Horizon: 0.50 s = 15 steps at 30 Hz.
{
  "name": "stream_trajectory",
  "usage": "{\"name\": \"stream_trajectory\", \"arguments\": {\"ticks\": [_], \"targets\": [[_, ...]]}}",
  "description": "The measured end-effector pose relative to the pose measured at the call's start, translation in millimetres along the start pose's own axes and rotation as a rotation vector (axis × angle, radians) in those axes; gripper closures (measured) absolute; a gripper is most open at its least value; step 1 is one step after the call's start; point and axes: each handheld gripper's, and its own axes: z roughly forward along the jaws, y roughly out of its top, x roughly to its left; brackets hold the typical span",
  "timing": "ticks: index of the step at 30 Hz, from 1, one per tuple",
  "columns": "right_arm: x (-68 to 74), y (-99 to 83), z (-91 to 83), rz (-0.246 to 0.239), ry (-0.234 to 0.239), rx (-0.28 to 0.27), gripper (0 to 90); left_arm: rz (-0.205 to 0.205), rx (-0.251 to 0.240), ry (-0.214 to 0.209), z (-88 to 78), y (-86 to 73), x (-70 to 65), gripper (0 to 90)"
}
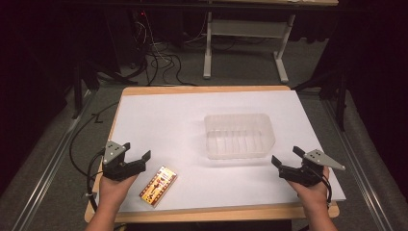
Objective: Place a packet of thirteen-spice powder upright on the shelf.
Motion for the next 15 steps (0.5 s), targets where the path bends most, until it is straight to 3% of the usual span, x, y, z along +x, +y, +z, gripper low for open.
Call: {"name": "stream_trajectory", "arguments": {"ticks": [5,15], "targets": [[-7.1,-6.3,2.9,0.005,-0.012,0.017,5.6,0.010,0.027,0.003,2.9,-2.1,-4.0,18.6],[-1.9,-7.0,2.6,-0.019,-0.013,0.016,8.8,0.025,0.041,-0.003,3.5,-2.4,-5.8,18.9]]}}
